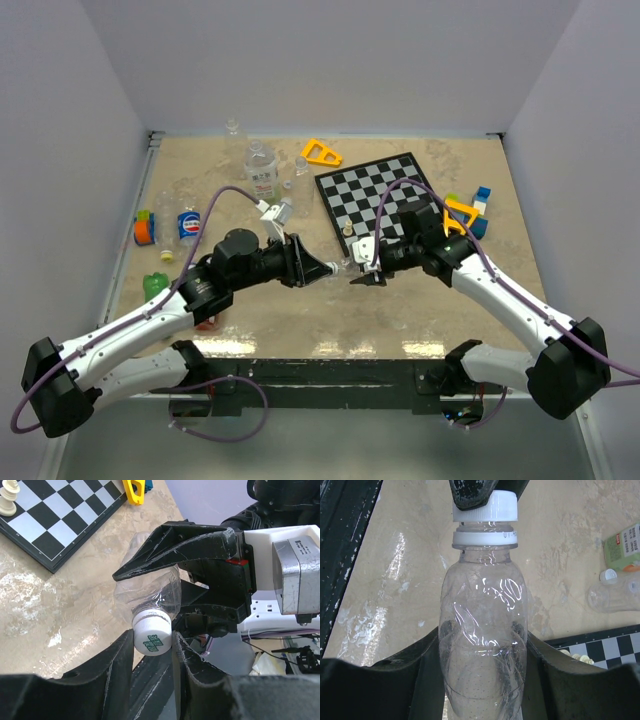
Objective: Unscrew the bottle caps
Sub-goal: Unscrew the bottle cap from the plastic bottle.
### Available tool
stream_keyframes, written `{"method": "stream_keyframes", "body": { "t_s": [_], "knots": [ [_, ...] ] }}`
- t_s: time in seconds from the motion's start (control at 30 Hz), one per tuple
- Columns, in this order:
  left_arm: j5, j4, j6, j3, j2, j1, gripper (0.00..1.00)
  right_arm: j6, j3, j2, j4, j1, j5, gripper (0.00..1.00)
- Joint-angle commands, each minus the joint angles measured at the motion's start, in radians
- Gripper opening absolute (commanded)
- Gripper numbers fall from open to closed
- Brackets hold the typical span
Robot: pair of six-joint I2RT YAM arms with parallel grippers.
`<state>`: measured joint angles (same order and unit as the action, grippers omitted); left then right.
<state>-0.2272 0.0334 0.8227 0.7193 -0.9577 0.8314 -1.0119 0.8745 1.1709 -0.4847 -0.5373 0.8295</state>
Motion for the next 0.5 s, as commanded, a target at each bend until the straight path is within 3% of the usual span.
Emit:
{"method": "stream_keyframes", "body": {
  "t_s": [0.0, 0.03, 0.1, 0.23, 0.33, 0.47],
  "knots": [
    [0.023, -0.076, 0.032, 0.017, 0.037, -0.006, 0.0, -0.008, -0.003, -0.007, -0.048, 0.011, -0.044, 0.16],
    [0.029, -0.075, 0.018, 0.016, 0.039, -0.006, 0.03, -0.008, -0.003, -0.007, -0.048, 0.011, -0.044, 0.16],
    [0.04, -0.063, -0.022, 0.016, 0.045, -0.006, 0.21, -0.008, -0.003, -0.004, -0.048, 0.011, -0.044, 0.15],
    [0.066, -0.053, -0.12, 0.005, 0.082, -0.006, 0.67, -0.01, -0.003, -0.004, -0.048, 0.011, -0.044, 0.15],
    [0.118, -0.05, -0.19, -0.012, 0.137, -0.006, 0.85, -0.01, -0.003, -0.007, -0.048, 0.011, -0.046, 0.16],
    [0.14, -0.047, -0.309, -0.026, 0.214, -0.006, 0.95, -0.01, -0.003, -0.005, -0.048, 0.013, -0.044, 0.16]
  ]
}}
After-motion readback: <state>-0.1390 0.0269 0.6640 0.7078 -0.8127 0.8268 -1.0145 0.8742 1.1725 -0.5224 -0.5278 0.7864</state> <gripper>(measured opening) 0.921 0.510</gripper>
